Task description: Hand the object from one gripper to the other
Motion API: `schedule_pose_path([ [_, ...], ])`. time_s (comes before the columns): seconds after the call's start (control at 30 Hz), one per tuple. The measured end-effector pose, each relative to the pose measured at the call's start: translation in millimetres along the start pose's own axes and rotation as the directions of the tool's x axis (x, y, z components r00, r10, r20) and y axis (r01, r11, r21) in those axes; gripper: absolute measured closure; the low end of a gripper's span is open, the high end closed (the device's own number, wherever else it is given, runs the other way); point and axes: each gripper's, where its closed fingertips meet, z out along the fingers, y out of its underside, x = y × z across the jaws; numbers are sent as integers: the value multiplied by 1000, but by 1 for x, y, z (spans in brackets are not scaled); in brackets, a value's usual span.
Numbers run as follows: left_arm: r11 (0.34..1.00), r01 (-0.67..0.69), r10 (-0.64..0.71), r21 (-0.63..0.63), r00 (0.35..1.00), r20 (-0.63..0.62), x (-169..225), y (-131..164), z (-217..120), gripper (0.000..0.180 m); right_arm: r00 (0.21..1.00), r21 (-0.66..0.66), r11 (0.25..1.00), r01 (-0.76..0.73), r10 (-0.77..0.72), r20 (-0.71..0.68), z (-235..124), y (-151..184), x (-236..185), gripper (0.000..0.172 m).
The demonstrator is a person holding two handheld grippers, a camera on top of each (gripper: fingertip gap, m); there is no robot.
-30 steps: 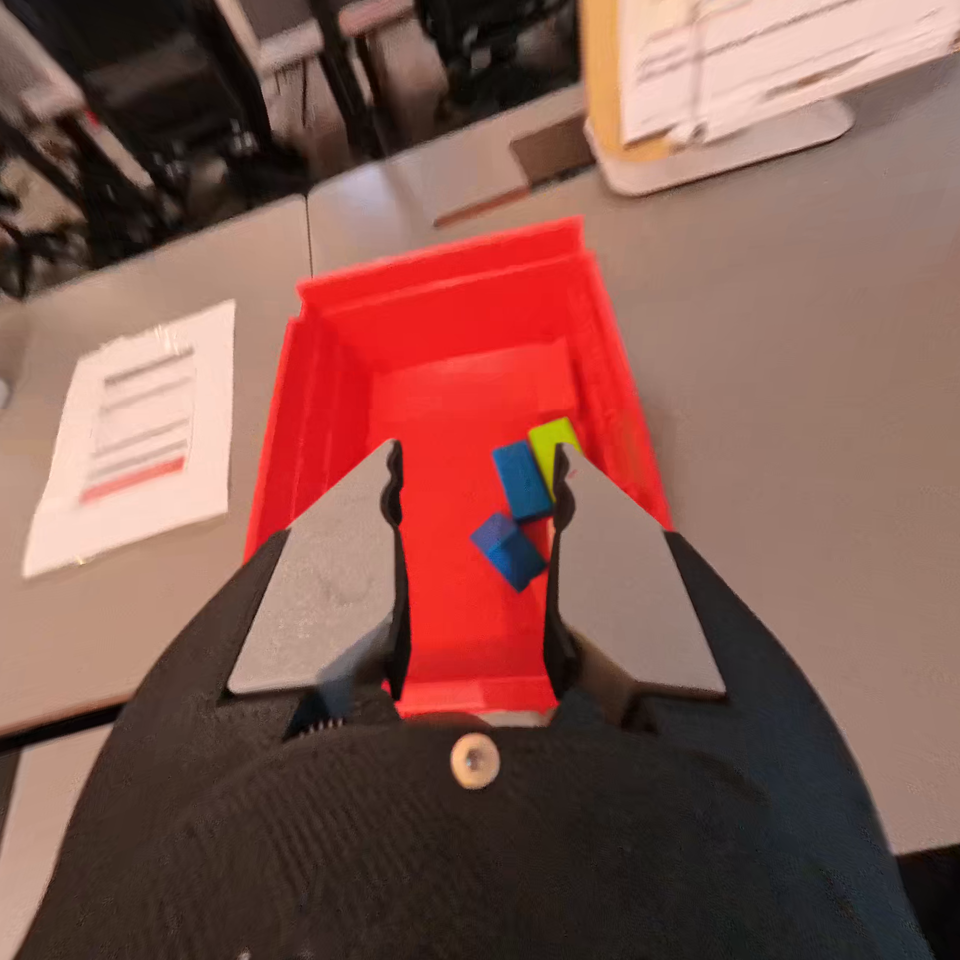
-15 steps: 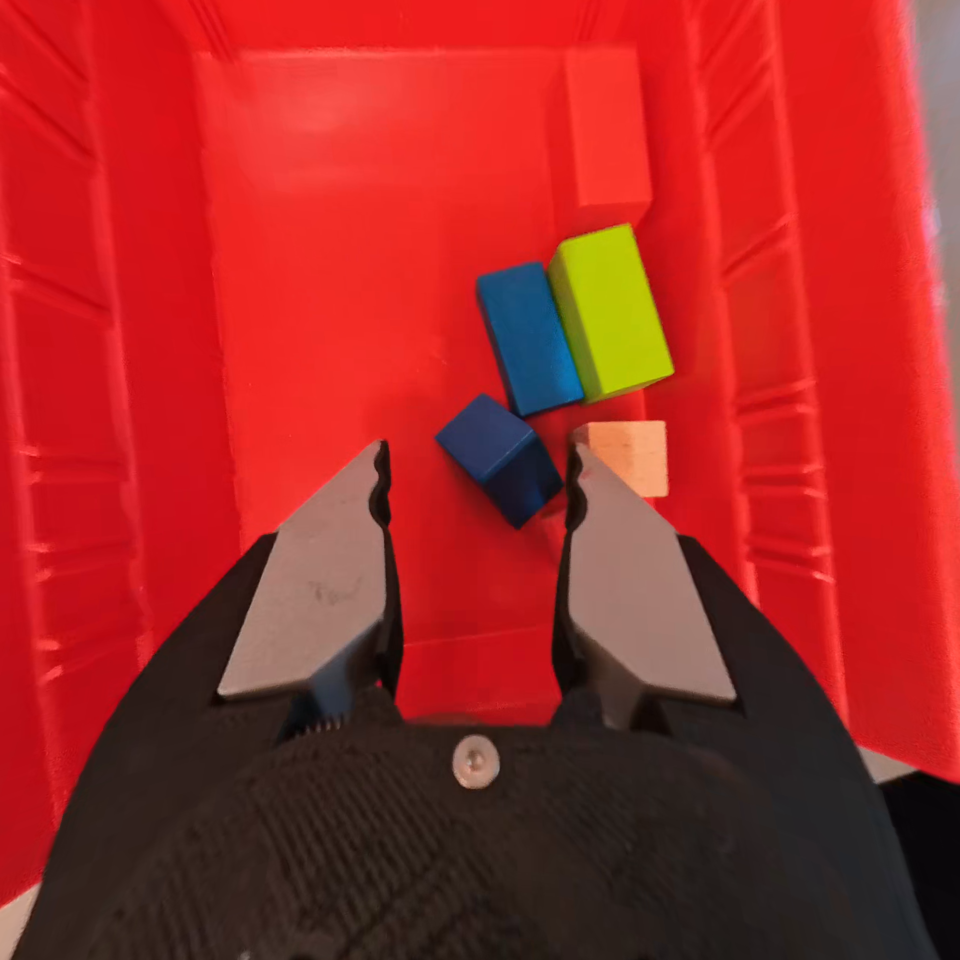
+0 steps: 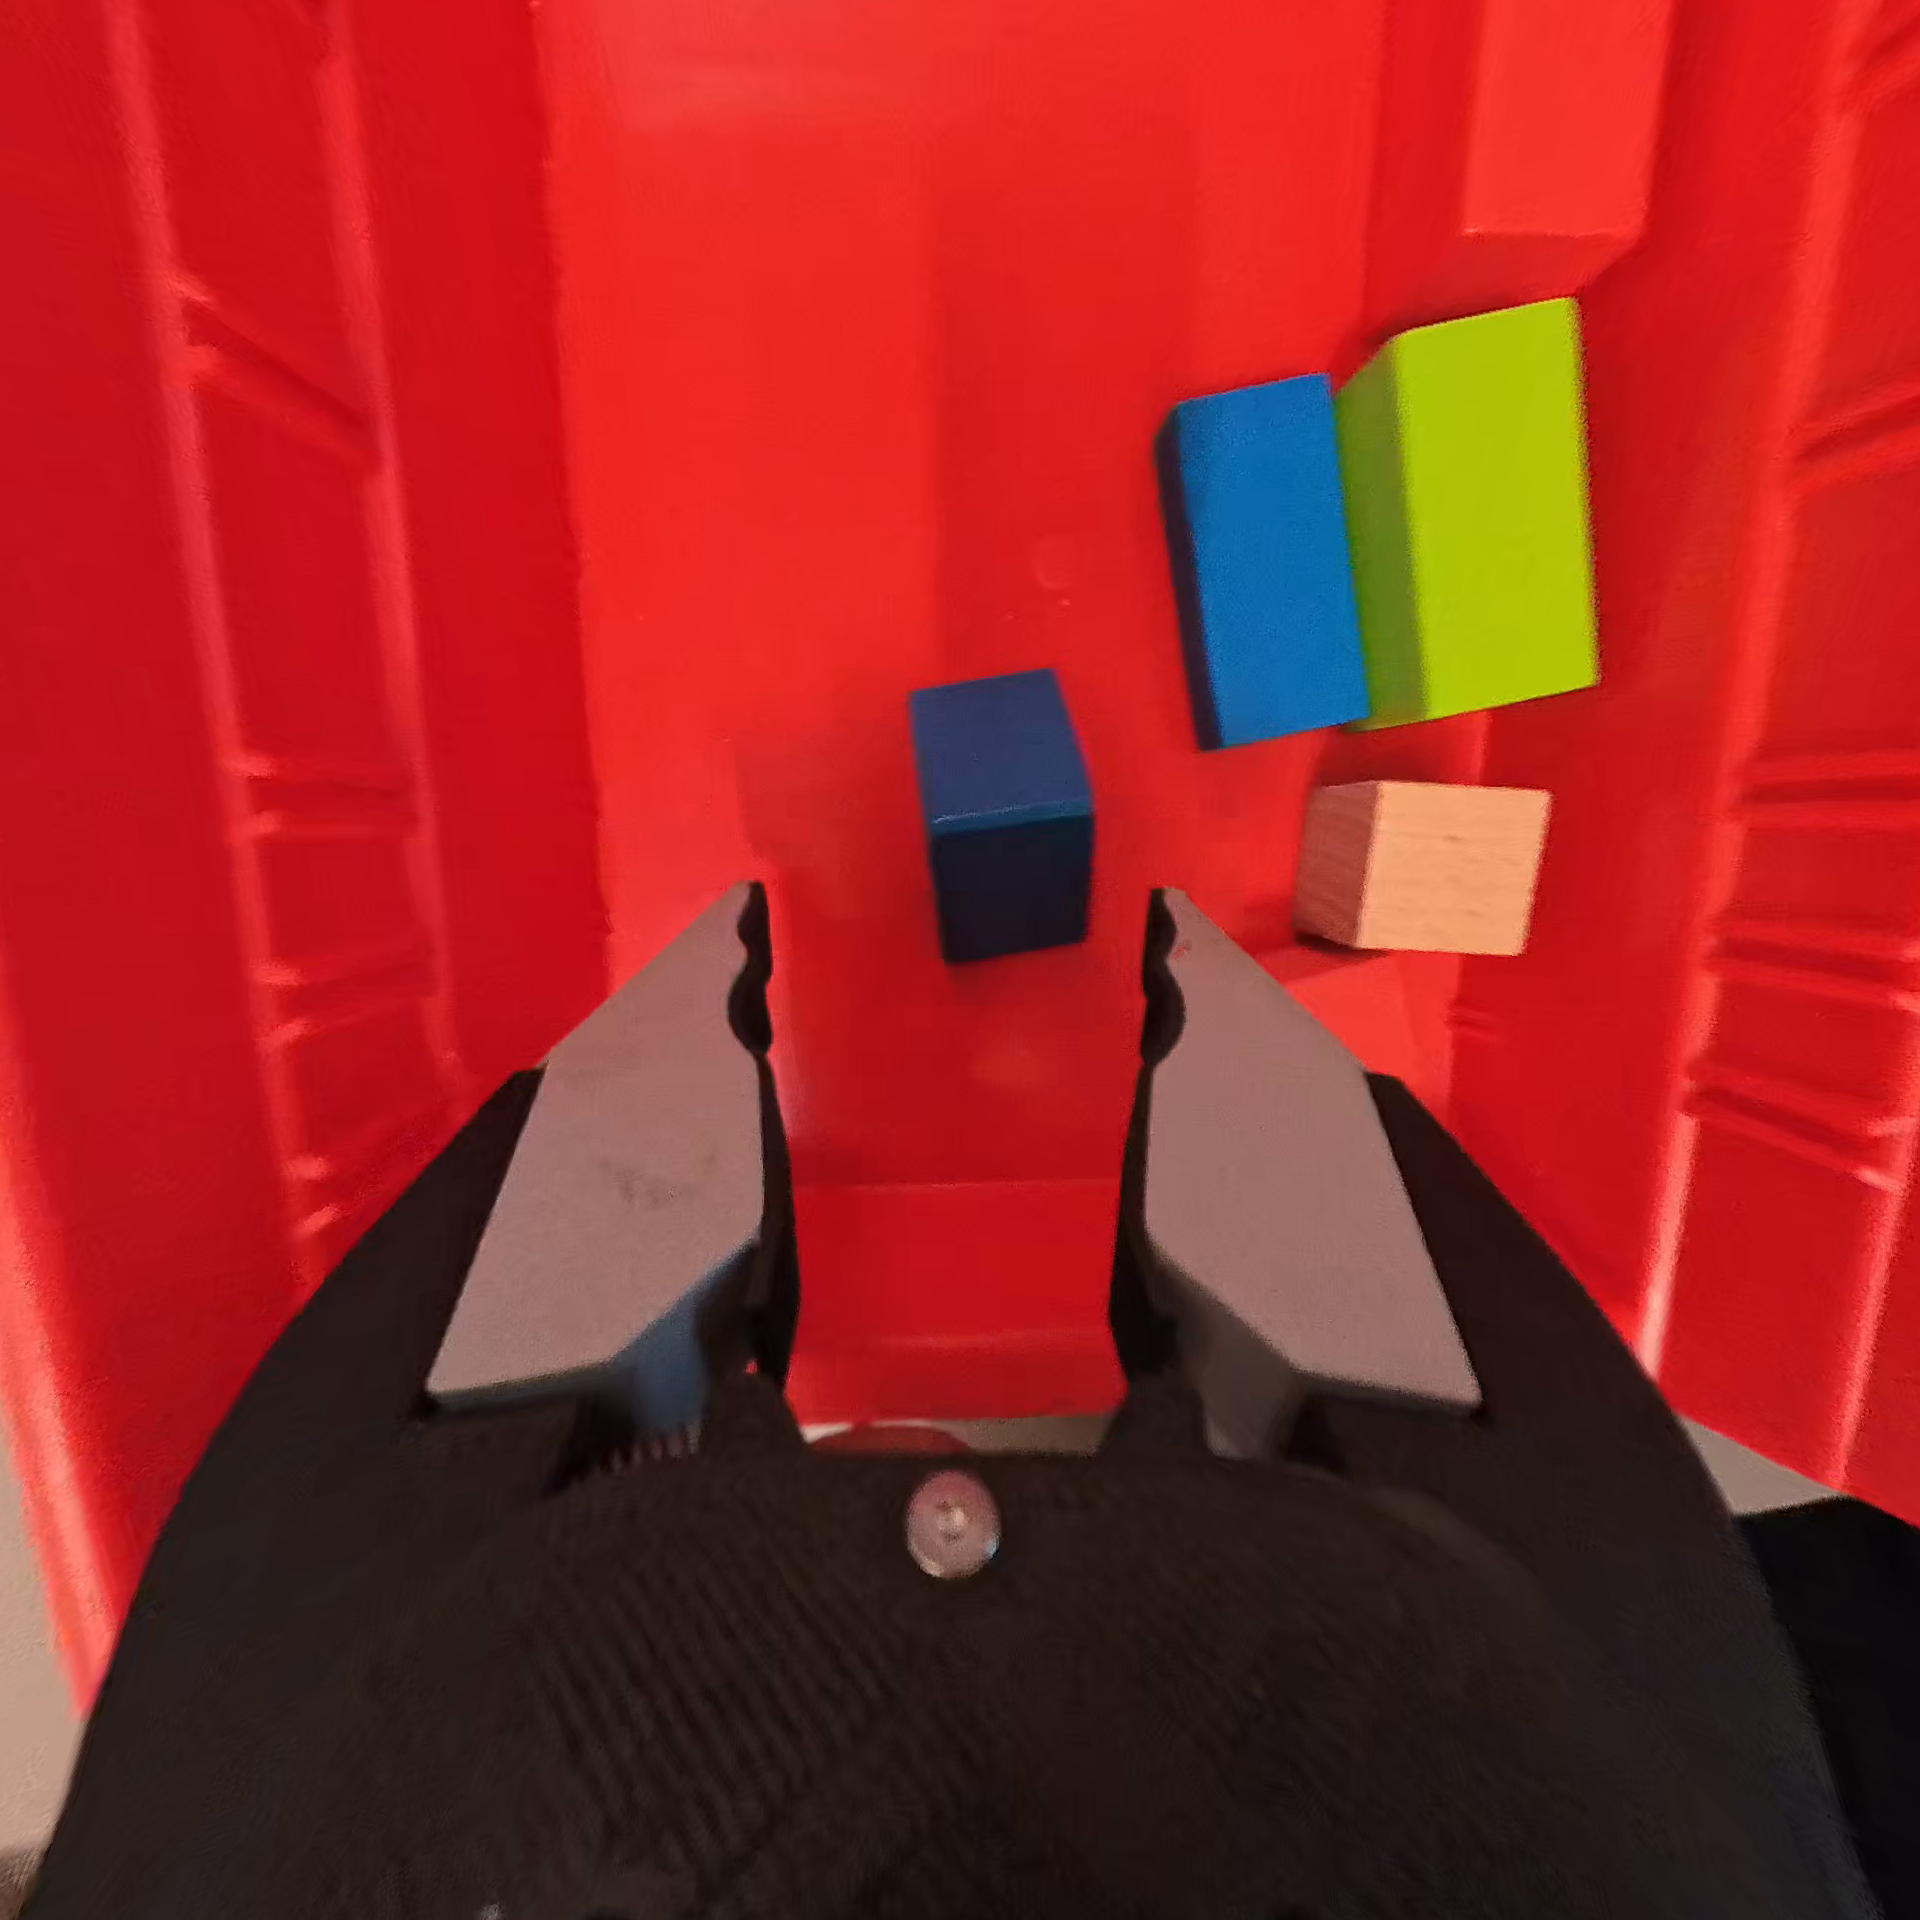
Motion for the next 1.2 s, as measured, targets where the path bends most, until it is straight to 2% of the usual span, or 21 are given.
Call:
schedule_pose_path([
  [0.1,1000,-14,14,-28,1000,-1,4,-1,12,118,1000,29,999,13,-13,11,-3,1,-5,118],
  [0.17,998,-53,55,-22,997,49,-3,-4,16,153,1000,49,999,24,-25,15,-7,0,-10,118],
  [0.23,996,-92,93,-22,994,60,0,-8,14,153,999,81,996,29,-31,17,-15,-2,-17,118],
  [0.3,978,-181,171,103,980,103,12,-30,-4,153,998,144,989,22,-29,49,-24,-12,-32,118],
  [0.37,932,-279,244,231,955,167,37,-55,-37,153,990,218,976,21,-50,129,-32,-27,-60,116],
  [0.47,760,-484,430,433,875,224,127,-90,-94,153,960,319,947,19,-107,260,-35,-59,-112,100],
  [0.53,610,-625,542,486,777,319,194,-101,-121,152,931,359,934,5,-135,339,-33,-81,-148,99],
  [0.63,408,-769,649,493,623,435,288,-100,-136,153,880,398,917,-32,-163,447,-27,-112,-196,95],
  [0.7,327,-810,697,486,554,454,335,-95,-132,152,870,396,917,-44,-159,466,-18,-124,-211,90],
  [0.8,260,-839,736,479,493,464,375,-90,-121,152,843,389,916,-97,-132,521,-12,-128,-219,97],
  [0.83,244,-838,745,489,485,458,384,-89,-118,152,843,378,919,-111,-114,525,-8,-126,-216,105],
  [0.9,216,-830,772,513,467,430,401,-83,-114,152,832,357,925,-128,-96,546,-1,-118,-213,131],
  [1.0,197,-835,767,514,458,449,410,-83,-106,152,790,352,918,-182,-77,608,-3,-110,-208,140],
  [1.07,246,-825,780,509,480,401,408,-79,-97,153,807,356,916,-187,-64,587,-8,-103,-193,144],
  [1.13,318,-786,786,530,531,316,399,-71,-94,123,856,371,911,-181,-41,516,-21,-95,-156,144],
  [1.2,404,-708,763,580,610,214,380,-63,-102,126,887,345,919,-190,10,462,-40,-77,-107,144],
])
